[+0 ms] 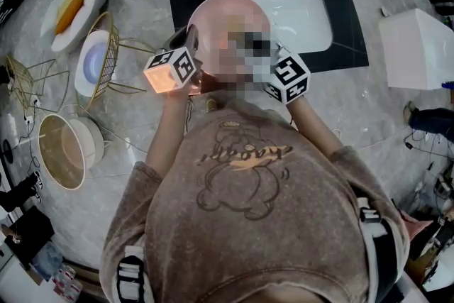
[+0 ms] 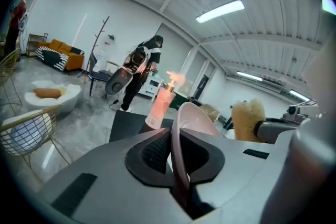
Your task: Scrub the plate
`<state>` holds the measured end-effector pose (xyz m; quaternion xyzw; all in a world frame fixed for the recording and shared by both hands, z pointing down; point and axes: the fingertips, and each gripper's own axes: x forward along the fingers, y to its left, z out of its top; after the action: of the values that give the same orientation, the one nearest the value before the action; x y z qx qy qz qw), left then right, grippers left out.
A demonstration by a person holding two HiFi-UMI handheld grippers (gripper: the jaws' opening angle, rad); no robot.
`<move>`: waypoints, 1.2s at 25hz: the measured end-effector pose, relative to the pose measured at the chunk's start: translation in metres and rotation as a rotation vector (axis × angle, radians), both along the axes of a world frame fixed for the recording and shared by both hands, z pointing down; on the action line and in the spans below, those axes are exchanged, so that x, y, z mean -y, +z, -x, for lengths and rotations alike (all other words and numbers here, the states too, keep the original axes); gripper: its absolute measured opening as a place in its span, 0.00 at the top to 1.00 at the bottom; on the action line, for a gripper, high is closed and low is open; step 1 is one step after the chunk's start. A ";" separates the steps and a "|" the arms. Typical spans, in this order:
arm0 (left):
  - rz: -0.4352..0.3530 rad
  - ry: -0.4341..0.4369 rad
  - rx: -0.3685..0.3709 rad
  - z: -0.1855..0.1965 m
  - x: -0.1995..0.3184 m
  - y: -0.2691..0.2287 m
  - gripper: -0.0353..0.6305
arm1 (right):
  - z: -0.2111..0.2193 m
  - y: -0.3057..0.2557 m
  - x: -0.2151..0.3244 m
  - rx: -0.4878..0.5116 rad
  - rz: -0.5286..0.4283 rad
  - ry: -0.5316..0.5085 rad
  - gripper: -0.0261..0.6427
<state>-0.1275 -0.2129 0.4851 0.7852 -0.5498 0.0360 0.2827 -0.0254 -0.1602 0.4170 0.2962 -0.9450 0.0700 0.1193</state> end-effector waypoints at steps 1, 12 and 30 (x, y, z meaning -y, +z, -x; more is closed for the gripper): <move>-0.008 0.013 -0.001 -0.005 -0.002 -0.005 0.90 | 0.006 -0.002 0.000 -0.011 -0.010 -0.022 0.87; -0.077 0.111 -0.025 -0.044 -0.018 -0.048 0.90 | 0.037 -0.003 0.002 -0.156 -0.061 -0.129 0.87; -0.086 0.127 -0.022 -0.052 -0.030 -0.057 0.90 | 0.027 -0.006 0.027 -0.250 -0.119 -0.065 0.87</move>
<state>-0.0758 -0.1832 0.4280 0.8302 -0.4968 0.0215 0.2520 -0.0527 -0.1869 0.4113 0.2785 -0.9343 -0.0274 0.2207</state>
